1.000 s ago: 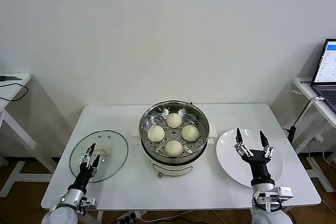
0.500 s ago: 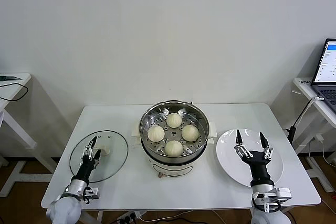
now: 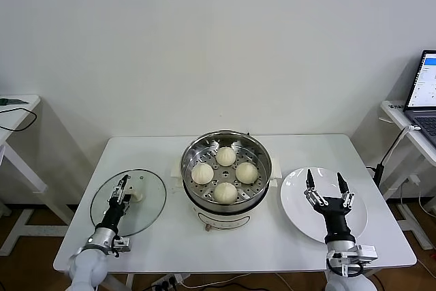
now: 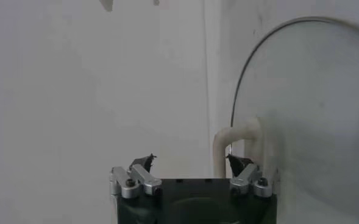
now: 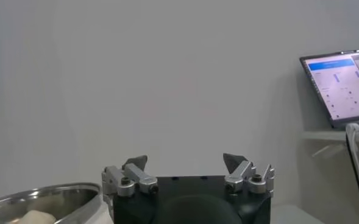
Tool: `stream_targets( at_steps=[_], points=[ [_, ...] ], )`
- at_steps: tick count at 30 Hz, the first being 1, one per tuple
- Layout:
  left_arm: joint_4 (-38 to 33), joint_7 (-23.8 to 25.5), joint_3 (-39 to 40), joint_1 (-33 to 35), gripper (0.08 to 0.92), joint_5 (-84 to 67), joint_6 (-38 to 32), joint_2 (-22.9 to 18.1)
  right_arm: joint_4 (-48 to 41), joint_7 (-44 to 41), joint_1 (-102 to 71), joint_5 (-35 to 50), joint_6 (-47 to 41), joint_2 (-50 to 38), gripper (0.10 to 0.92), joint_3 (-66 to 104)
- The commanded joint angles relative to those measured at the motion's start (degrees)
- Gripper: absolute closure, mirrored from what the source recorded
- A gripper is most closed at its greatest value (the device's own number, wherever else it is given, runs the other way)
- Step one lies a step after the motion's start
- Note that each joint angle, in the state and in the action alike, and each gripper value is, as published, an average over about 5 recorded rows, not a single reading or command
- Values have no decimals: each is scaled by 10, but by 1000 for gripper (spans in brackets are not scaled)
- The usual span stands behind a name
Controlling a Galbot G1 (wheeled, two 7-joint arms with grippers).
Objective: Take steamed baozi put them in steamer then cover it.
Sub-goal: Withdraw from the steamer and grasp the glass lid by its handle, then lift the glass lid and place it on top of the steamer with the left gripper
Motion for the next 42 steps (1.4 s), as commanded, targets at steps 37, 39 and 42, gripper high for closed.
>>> stream_targets(
  at_steps=[37,39,42],
  points=[
    [-460,161,35,182,810,-152,241,70,1,-3,11,0,7,1,203,-2],
    [-482,182,68,181,810,-150,282,82,0,-3,13,0,7,1,203,-2],
    [-499,204,131,167,810,-137,337,99,-2,-3,15,1,7,2,203,-1]
  ],
)
